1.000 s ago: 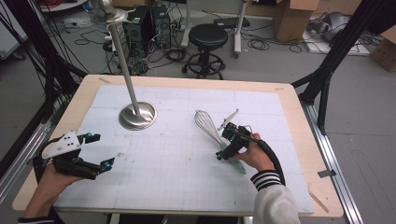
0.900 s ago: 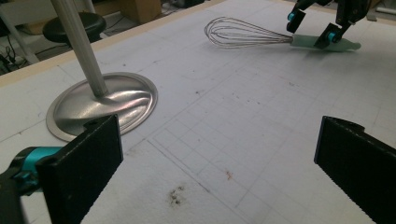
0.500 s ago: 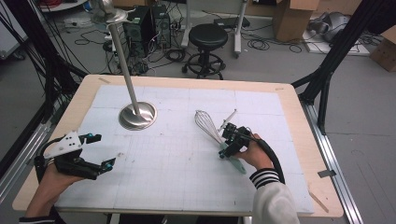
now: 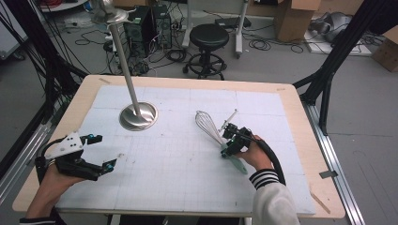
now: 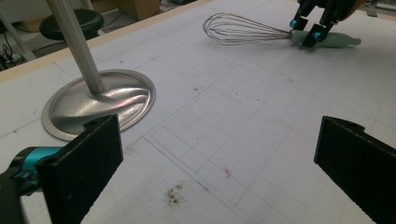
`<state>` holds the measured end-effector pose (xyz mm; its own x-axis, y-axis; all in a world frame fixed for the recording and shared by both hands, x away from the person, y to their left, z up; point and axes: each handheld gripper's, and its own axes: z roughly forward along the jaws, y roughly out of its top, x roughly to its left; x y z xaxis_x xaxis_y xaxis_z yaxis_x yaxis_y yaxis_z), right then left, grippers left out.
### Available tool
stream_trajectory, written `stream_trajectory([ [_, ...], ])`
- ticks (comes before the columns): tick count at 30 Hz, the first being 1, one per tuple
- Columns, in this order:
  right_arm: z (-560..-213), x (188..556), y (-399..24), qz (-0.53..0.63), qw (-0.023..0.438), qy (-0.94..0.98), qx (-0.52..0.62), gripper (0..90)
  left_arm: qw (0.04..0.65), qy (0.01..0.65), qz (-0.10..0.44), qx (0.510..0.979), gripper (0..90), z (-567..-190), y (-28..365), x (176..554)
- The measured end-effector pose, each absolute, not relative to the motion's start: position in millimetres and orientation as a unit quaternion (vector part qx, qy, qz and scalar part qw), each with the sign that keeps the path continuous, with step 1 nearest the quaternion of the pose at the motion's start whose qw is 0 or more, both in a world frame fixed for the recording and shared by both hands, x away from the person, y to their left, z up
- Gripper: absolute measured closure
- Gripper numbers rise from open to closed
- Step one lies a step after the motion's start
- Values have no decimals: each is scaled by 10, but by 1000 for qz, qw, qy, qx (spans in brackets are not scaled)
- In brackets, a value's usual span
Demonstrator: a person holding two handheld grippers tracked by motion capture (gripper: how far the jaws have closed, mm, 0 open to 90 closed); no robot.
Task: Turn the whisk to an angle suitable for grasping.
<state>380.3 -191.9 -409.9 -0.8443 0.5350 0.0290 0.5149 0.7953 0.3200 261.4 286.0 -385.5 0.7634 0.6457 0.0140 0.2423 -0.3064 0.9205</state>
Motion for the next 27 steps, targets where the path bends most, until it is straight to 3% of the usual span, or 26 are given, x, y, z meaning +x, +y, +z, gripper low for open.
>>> stream_trajectory([
  [10,-4083,3824,-1917,149,34,944,292,689,516,283,195,784,17,-3855,2860,2617],
  [19,-4053,3813,-1901,142,56,949,278,696,517,284,195,784,18,-3857,2868,2615],
  [27,-3942,3769,-1972,178,47,948,260,696,516,286,194,784,17,-3858,2876,2614],
])
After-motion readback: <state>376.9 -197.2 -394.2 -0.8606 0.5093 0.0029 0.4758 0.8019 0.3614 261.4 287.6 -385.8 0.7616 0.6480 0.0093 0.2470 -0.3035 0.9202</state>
